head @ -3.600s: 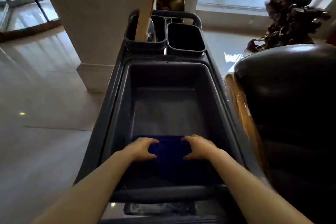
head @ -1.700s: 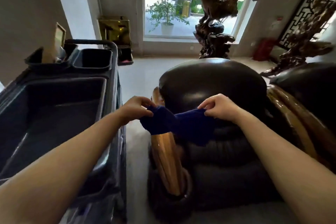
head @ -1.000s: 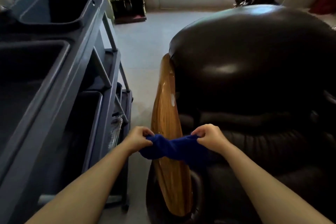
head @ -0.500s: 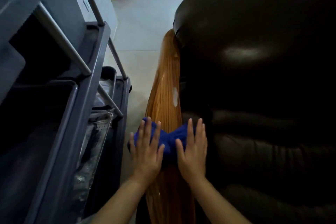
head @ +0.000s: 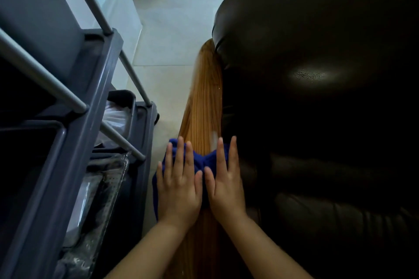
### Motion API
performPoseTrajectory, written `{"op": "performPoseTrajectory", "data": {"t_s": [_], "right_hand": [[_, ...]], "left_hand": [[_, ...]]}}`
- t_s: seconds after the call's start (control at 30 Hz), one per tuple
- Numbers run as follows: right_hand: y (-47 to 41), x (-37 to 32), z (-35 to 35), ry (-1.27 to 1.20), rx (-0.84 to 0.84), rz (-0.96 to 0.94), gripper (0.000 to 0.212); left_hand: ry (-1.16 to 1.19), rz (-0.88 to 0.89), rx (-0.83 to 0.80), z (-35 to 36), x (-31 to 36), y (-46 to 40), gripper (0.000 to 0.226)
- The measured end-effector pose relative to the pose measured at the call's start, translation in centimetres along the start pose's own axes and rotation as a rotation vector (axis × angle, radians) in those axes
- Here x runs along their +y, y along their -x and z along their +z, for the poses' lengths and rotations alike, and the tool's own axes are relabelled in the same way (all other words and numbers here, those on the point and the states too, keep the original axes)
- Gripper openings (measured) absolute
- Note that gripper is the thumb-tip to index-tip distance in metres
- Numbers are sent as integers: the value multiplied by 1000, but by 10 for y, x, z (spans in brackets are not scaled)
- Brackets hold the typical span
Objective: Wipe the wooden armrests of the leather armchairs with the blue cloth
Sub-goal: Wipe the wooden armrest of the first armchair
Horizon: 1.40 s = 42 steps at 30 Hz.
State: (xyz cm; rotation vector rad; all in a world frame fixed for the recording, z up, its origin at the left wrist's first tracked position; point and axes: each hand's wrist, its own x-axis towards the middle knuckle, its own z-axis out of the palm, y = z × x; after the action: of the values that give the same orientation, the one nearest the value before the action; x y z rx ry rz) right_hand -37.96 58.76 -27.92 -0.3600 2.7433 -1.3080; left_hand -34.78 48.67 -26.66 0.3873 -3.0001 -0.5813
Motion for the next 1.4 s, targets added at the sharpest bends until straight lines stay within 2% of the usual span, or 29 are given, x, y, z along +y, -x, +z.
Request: {"op": "performPoseTrajectory", "data": {"t_s": [0.1,0.17,0.23,0.3,0.4,0.63,0.9,1.1,1.27,1.4], "right_hand": [[-42,-9,-10,107,-47,55,73],[-50,-10,-22,78,-24,55,73],[-40,-4,-34,0,39,-1,67],[-25,2,-36,-48,-42,-72,59],[-21,3,-28,-43,-185,-74,57],[-76,-4,-30,9,-198,-47,54],[-148,-8,-27,55,-137,-27,52],[-186,-23,-28,229,-104,14,46],[-186,-35,-37,390,-114,-41,41],[-149,-39,-47,477,-165,-161,29]], "left_hand": [[43,-30,-14,-10,6,-42,58],[138,-26,-17,-17,3,-49,62],[166,82,-34,-25,-9,-35,64],[160,222,-129,-27,-20,-17,60],[124,258,-262,-25,-26,-20,61],[111,273,-360,-34,-19,-87,78],[259,181,-360,-38,-11,-158,81],[287,118,-333,-45,-8,-194,71],[209,40,-239,-54,-2,-186,62],[142,118,-282,-67,1,-152,54]]}}
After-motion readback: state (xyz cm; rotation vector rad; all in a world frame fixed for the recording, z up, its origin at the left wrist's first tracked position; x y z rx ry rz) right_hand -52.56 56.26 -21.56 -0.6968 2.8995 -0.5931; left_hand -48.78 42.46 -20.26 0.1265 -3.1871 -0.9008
